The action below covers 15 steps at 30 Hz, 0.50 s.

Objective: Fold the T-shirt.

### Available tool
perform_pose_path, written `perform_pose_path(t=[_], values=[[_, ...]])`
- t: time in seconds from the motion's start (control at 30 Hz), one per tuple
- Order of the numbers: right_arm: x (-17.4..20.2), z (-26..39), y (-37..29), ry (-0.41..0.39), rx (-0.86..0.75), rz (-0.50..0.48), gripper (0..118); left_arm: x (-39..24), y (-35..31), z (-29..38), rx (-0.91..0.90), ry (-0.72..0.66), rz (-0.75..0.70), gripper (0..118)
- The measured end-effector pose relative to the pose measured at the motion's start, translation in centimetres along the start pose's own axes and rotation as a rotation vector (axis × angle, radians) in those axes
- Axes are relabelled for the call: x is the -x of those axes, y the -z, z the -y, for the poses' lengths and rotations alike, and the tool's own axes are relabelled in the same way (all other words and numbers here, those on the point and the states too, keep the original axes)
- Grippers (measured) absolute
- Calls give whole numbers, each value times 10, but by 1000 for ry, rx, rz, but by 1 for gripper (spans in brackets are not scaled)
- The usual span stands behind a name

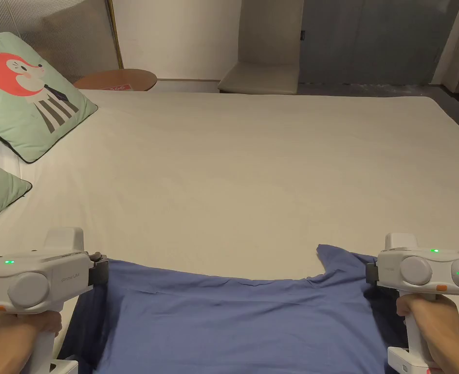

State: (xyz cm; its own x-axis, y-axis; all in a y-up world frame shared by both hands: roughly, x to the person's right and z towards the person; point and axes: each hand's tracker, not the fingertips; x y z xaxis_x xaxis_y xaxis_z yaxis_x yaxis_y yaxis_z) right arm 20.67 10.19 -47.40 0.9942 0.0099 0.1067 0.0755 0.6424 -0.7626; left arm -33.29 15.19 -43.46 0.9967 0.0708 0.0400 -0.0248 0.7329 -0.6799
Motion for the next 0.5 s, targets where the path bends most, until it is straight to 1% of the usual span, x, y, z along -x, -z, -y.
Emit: perform_pose_path(t=[0.03,0.1,0.17,0.27,0.33,0.43,0.5], values=[[-2,1,-6,-6,-29,-3,5,2,-3,1,-5,-9,-1,4],[-9,3,-38,22,-102,-17,5,7,-15,7,-21,-39,-4,4],[-15,12,-80,78,-151,-55,5,11,-26,12,-28,-50,-12,4],[-28,24,-135,133,-207,-124,5,17,-46,24,-43,-96,-15,4],[-35,40,-168,168,-252,-154,5,21,-63,33,-53,-123,-10,4],[-44,65,-208,185,-298,-223,5,23,-86,50,-79,-176,1,4],[-47,84,-230,172,-306,-225,5,26,-99,63,-81,-198,14,4]])
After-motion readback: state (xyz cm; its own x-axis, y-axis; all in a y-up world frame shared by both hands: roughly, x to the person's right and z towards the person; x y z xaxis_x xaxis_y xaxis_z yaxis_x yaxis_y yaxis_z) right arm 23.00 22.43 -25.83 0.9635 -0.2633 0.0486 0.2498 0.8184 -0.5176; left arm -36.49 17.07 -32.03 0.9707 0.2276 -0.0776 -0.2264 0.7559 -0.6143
